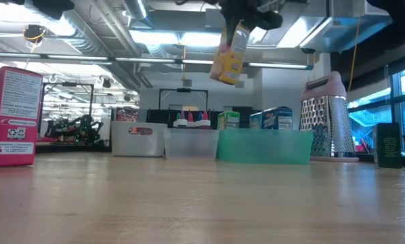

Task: Pick & Place Kitchen Items
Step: Put the yellow cereal box into the green bin

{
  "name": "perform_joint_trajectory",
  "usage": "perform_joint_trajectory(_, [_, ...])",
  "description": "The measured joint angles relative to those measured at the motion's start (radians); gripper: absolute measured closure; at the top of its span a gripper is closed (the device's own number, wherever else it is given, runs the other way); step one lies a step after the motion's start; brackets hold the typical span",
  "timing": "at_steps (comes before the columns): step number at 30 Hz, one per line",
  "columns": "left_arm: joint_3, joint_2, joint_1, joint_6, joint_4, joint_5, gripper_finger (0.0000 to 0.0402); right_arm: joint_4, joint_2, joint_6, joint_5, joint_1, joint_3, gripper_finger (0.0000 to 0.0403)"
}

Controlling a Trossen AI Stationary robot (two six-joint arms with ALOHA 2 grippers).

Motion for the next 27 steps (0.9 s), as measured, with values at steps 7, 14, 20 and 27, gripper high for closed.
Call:
perform_joint_trajectory(7, [0.0, 0.0, 0.0, -0.007, -0.01, 0.0, 0.0178, 0.0, -0.035, -0.019, 0.099, -0.088, 0.0, 0.0313])
perform_joint_trajectory(14, [0.0, 0.0, 0.0, -0.011, -0.017, 0.0, 0.0178, 0.0, -0.022, -0.025, 0.157, -0.139, -0.03, 0.0313])
perform_joint_trajectory(20, [0.0, 0.0, 0.0, -0.011, -0.017, 0.0, 0.0178, 0.0, -0.021, 0.0, 0.18, -0.158, -0.126, 0.0313])
perform_joint_trajectory(27, [0.0, 0.0, 0.0, -0.012, -0.017, 0.0, 0.0178, 0.0, -0.021, 0.013, 0.179, -0.172, -0.234, 0.0313])
